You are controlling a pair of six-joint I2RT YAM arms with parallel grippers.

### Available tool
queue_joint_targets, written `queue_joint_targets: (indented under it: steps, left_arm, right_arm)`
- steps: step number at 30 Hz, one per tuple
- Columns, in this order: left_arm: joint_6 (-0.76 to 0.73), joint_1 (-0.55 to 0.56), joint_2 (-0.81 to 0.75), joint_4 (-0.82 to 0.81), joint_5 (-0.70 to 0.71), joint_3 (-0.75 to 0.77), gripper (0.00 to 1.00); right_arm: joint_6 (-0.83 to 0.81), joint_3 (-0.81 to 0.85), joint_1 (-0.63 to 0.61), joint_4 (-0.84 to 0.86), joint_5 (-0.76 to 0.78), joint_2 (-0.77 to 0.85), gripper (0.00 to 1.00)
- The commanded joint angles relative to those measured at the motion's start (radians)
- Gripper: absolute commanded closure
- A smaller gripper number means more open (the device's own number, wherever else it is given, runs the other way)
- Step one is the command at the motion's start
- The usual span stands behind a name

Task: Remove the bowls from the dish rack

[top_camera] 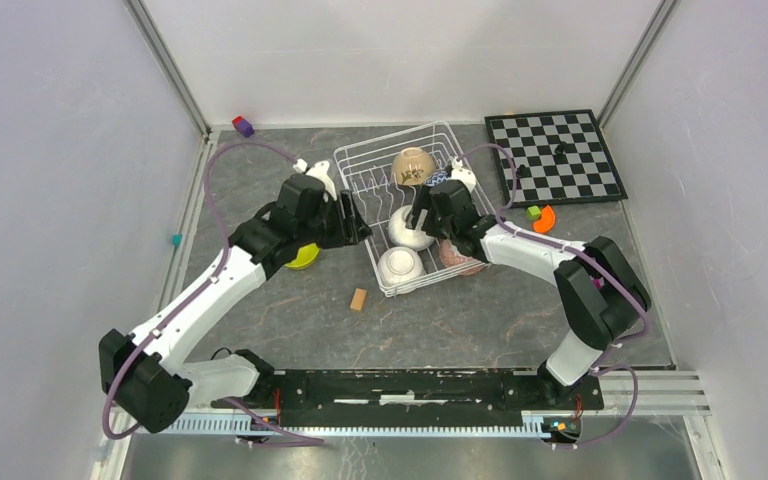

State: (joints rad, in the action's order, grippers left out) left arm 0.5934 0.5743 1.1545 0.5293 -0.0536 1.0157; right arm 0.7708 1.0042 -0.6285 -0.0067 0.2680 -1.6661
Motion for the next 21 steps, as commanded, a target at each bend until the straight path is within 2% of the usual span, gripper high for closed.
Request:
queue_joint_targets:
  steps: [1, 4, 6, 15, 16, 19, 21]
  left_arm:
    - [-0.036, -0.006, 0.073, -0.015, 0.032, 0.121, 0.41]
    - [-0.018, -0.007, 0.138, -0.030, 0.045, 0.165, 0.50]
    - [-0.019, -0.008, 0.180, -0.035, 0.043, 0.196, 0.52]
    - [0.005, -0.007, 0.371, -0.039, 0.013, 0.314, 0.51]
    - [0.008, -0.007, 0.391, -0.040, 0.009, 0.328, 0.49]
    - [0.011, -0.007, 0.441, -0.039, 0.002, 0.367, 0.33]
    - [0.011, -0.007, 0.475, -0.039, 0.002, 0.394, 0.31]
  right_arm:
    - [0.045, 0.032, -0.005, 0.033, -0.086, -0.035, 0.12]
    - [0.047, 0.035, -0.004, 0.055, -0.137, -0.044, 0.12]
    - [0.049, 0.024, -0.003, 0.079, -0.158, -0.038, 0.13]
    - [0.050, -0.085, 0.053, 0.297, -0.390, 0.024, 0.20]
    - [0.046, -0.097, 0.059, 0.302, -0.394, 0.041, 0.20]
    - [0.019, -0.130, 0.074, 0.300, -0.382, 0.090, 0.18]
    - [0.006, -0.146, 0.082, 0.282, -0.360, 0.122, 0.16]
